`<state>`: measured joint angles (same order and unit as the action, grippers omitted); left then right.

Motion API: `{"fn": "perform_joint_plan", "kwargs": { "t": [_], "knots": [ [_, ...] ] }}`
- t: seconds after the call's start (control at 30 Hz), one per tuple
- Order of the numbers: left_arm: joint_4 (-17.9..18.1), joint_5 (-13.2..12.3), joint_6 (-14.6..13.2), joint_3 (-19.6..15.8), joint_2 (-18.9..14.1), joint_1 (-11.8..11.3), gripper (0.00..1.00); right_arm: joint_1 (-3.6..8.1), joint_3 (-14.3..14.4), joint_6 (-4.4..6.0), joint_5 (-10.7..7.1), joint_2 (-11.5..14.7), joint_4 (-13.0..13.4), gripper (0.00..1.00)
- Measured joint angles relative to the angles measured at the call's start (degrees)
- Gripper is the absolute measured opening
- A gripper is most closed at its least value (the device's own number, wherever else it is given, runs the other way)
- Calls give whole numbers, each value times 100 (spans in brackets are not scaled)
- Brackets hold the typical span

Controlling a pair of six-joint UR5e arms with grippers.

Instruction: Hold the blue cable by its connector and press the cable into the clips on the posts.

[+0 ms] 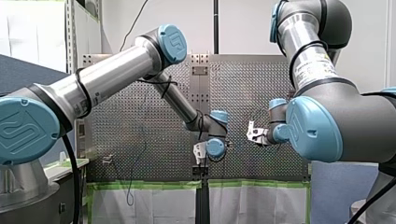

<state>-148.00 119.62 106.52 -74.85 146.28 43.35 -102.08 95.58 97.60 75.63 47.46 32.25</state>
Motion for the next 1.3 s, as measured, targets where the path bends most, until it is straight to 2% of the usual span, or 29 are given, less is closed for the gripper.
{"fn": "perform_joint_plan", "kwargs": {
  "t": [0.33,0.8,1.07,1.3],
  "knots": [
    [40,-125,-22,-1,7,-192,0,-15,-1,-43,-82,-3,16,0],
    [19,-325,-225,1,11,-389,0,-15,-1,-74,-110,-3,94,0],
    [21,-500,-269,36,13,-459,0,7,0,-72,-94,-7,218,0],
    [9,-608,-267,212,12,-468,0,-4,0,-77,-93,-32,261,0]
  ]
}}
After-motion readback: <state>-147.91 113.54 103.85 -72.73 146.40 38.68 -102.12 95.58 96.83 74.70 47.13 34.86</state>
